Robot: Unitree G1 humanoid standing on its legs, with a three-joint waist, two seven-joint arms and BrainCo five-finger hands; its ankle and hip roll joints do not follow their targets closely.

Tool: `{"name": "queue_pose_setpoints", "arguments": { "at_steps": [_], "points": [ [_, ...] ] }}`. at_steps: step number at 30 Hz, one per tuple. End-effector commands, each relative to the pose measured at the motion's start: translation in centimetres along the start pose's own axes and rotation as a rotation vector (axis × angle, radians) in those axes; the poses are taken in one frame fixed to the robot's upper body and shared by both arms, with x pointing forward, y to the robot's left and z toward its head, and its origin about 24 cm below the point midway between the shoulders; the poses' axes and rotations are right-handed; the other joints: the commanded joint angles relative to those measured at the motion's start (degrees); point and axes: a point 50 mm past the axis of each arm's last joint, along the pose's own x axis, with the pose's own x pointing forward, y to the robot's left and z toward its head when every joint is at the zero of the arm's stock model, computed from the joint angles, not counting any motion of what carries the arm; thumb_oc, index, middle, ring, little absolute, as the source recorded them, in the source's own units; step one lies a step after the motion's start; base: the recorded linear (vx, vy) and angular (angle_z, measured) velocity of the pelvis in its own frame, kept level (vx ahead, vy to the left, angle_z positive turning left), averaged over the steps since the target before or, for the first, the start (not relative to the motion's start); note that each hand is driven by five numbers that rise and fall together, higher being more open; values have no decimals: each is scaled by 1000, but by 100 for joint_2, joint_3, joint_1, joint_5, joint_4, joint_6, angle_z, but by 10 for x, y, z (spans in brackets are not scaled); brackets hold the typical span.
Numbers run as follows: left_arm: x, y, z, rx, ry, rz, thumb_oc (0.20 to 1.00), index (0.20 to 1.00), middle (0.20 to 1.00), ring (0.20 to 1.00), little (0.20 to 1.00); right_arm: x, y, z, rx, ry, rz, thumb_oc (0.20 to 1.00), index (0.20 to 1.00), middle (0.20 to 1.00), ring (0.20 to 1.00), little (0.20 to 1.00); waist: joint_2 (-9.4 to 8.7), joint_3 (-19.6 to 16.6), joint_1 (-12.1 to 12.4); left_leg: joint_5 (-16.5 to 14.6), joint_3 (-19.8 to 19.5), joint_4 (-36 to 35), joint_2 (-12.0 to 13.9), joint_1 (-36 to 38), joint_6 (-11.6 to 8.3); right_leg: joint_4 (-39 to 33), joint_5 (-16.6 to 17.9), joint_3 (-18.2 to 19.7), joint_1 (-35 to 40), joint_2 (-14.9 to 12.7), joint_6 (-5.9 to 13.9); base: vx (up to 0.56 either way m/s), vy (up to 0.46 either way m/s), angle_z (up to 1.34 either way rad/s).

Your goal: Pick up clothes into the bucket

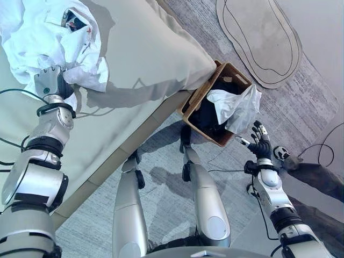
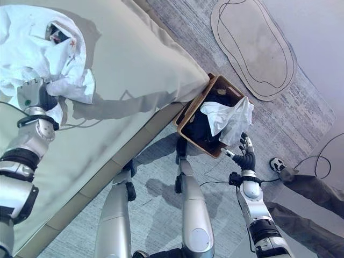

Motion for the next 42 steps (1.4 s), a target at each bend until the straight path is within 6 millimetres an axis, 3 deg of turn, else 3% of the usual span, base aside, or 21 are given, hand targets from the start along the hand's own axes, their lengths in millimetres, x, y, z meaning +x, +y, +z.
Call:
{"name": "queue_pose_setpoints", "arguments": {
  "at_steps": [1, 9, 13, 17, 23, 24, 25, 26, 27, 28, 31, 32, 33, 35, 40, 41, 42],
  "points": [
    [-22, -21, -21, -44, 73, -69, 200, 200, 200, 200, 200, -6, -26, 2, -7, -23, -59, 1000, 1000, 1000, 1000, 1000, 115, -526, 24, -196, -58, 307, 102, -144, -10, 608, -310, 98, 217, -546, 650, 0, 0, 0],
    [-47, -40, -14, -231, 69, -84, 200, 200, 200, 200, 200, -14, -28, -13, -12, 48, -76, 1000, 1000, 1000, 1000, 1000, 173, -611, 245, -238, -134, 192, 120, 407, -14, 702, -439, -28, 702, -567, 617, 17, -13, 0],
    [-68, -44, 2, -354, -15, -70, 200, 200, 200, 200, 200, -17, -31, -18, -23, 70, -86, 1000, 1000, 1000, 1000, 1000, 217, -692, 429, -203, -170, -120, 97, 936, -30, 518, -431, -155, 1234, -576, 619, 65, -41, 8],
    [-100, -39, 20, -577, -135, -110, 200, 200, 200, 200, 200, -18, -37, -16, -57, 66, -86, 1000, 1000, 1000, 1000, 1000, 326, -863, 681, -154, -230, -468, 62, 1550, -42, 210, -441, -302, 1899, -568, 610, 66, -26, 16],
    [-115, -19, 38, -727, -255, -92, 200, 200, 200, 200, 200, -15, -33, 1, -140, -17, -13, 1000, 1000, 1000, 1000, 1000, 413, -1120, 814, -23, -309, -853, 43, 2078, -63, -47, -442, -412, 2391, -508, 580, 46, -14, 14],
    [-120, -6, 46, -855, -304, -74, 200, 200, 200, 200, 200, -14, -27, 10, -225, -62, 50, 1000, 1000, 1000, 1000, 1000, 455, -1215, 882, -7, -313, -1000, 60, 2290, -80, -104, -467, -447, 2561, -473, 571, 22, -16, 10],
    [-120, -6, 46, -856, -304, -75, 200, 200, 200, 200, 200, -14, -27, 10, -225, -63, 50, 1000, 1000, 1000, 1000, 1000, 450, -1220, 871, 28, -315, -1023, 48, 2284, -74, -120, -442, -452, 2555, -482, 570, 37, -40, 8],
    [-123, 7, 56, -1041, -362, -83, 200, 200, 200, 200, 200, -11, -16, 23, -261, -124, 133, 1000, 1000, 1000, 1000, 1000, 490, -1324, 917, 62, -308, -1163, 72, 2483, -104, -159, -476, -475, 2709, -446, 560, 10, -16, 7],
    [-123, 7, 55, -1042, -362, -84, 200, 200, 200, 200, 200, -11, -16, 23, -261, -124, 133, 1000, 1000, 1000, 1000, 1000, 485, -1330, 905, 97, -312, -1186, 60, 2476, -98, -175, -452, -481, 2703, -454, 560, 36, -40, 7],
    [-126, 15, 62, -1150, -419, -121, 200, 200, 200, 200, 200, -13, -5, 34, -258, -177, 222, 1000, 1000, 1000, 1000, 1000, 511, -1417, 920, 123, -303, -1306, 76, 2637, -123, -204, -481, -490, 2802, -415, 554, 1, -15, 6],
    [-128, 22, 71, -1185, -478, -155, 200, 200, 200, 200, 200, -14, 9, 45, -297, -234, 329, 1000, 1000, 1000, 1000, 1000, 535, -1523, 936, 212, -303, -1455, 70, 2772, -137, -261, -479, -526, 2910, -396, 547, 12, -26, 1],
    [-128, 26, 83, -1227, -540, -196, 200, 200, 200, 200, 200, -14, 24, 56, -353, -293, 431, 1000, 1000, 1000, 1000, 1000, 563, -1618, 958, 250, -291, -1567, 80, 2911, -160, -302, -502, -545, 3030, -373, 542, 0, 0, 0],
    [-128, 26, 83, -1227, -540, -196, 200, 200, 200, 200, 200, -14, 24, 56, -354, -293, 431, 1000, 1000, 1000, 1000, 1000, 564, -1615, 954, 257, -293, -1581, 79, 2922, -161, -309, -499, -549, 3038, -372, 542, 18, -37, 0],
    [-130, 31, 102, -1282, -618, -241, 200, 200, 200, 200, 200, -12, 46, 65, -425, -351, 527, 1000, 1000, 1000, 1000, 1000, 594, -1698, 1006, 273, -301, -1672, 106, 3079, -192, -334, -545, -588, 3196, -334, 535, 14, -43, 2],
    [-132, 38, 137, -1299, -750, -303, 200, 200, 200, 200, 200, -10, 92, 72, -531, -434, 656, 1000, 1000, 1000, 1000, 1000, 653, -1918, 1031, 330, -302, -1838, 88, 3280, -212, -439, -561, -645, 3395, -271, 510, 19, -34, 5],
    [-132, 38, 137, -1299, -750, -303, 200, 200, 200, 200, 200, -10, 92, 72, -530, -434, 656, 1000, 1000, 1000, 1000, 1000, 652, -1913, 1030, 331, -302, -1841, 88, 3285, -212, -441, -560, -646, 3400, -270, 510, 41, -31, 7],
    [-136, 42, 157, -1331, -818, -325, 200, 200, 200, 200, 200, -16, 118, 74, -511, -457, 744, 1000, 1000, 1000, 1000, 1000, 677, -2015, 1040, 341, -287, -1911, 99, 3389, -220, -481, -582, -644, 3486, -247, 493, 25, -22, 7]
  ]
}}
